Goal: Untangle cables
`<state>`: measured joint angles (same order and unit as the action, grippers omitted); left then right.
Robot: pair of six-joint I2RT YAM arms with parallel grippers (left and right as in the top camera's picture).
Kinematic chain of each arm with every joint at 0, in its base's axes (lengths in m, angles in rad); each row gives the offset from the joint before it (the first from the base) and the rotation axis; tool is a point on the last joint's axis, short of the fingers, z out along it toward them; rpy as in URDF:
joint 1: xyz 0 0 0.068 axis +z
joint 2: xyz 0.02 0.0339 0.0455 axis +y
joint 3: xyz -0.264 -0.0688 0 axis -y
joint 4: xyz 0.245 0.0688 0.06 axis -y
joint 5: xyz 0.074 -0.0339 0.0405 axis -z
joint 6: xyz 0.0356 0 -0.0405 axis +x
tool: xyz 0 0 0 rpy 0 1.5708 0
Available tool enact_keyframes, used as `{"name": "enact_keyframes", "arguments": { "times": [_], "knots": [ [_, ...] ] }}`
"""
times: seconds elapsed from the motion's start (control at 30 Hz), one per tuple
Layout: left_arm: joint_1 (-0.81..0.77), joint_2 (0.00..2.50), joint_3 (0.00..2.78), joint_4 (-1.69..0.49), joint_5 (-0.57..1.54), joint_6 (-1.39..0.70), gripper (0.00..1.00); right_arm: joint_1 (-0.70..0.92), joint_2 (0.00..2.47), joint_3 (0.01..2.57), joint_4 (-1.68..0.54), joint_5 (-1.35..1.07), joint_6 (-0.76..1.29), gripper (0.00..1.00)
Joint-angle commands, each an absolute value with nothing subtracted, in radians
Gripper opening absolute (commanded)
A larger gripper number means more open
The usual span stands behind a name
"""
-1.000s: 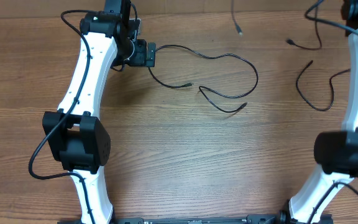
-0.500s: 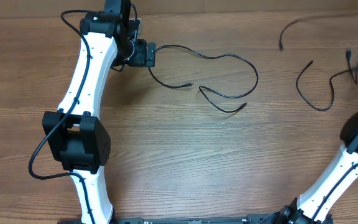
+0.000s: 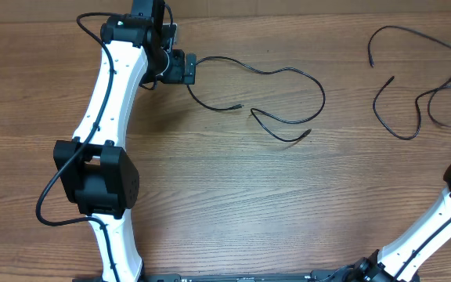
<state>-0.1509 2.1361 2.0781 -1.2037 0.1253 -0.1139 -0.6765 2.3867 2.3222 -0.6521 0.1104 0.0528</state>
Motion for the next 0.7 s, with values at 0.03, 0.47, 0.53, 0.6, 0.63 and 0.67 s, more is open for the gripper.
{"name": "enact_keyframes", "arguments": {
  "times": [0.03,0.47,0.53,0.6,0.63,0.67],
  "knots": [
    [-0.157,2.126,2.076,-1.203,0.121,-0.128,0.99,-0.658,2.343,2.339,-0.676,-0.005,0.064,1.00],
    [-0.157,2.126,2.076,-1.203,0.121,-0.128,1.00,-0.529,2.115,2.339,-0.804,-0.428,0.025,1.00],
    [-0.157,2.126,2.076,-1.203,0.121,-0.128,0.99,-0.476,2.093,2.339,-0.852,-0.428,0.013,1.00],
    [-0.157,2.126,2.076,-1.203,0.121,-0.128,1.00,-0.375,2.072,2.339,-0.963,-0.428,-0.009,1.00],
    [-0.157,2.126,2.076,-1.203,0.121,-0.128,0.99,-0.336,2.070,2.339,-1.008,-0.428,-0.008,1.00],
    [-0.157,2.126,2.076,-1.203,0.121,-0.128,1.00,-0.305,2.070,2.339,-1.045,-0.428,-0.008,1.00]
  ]
}}
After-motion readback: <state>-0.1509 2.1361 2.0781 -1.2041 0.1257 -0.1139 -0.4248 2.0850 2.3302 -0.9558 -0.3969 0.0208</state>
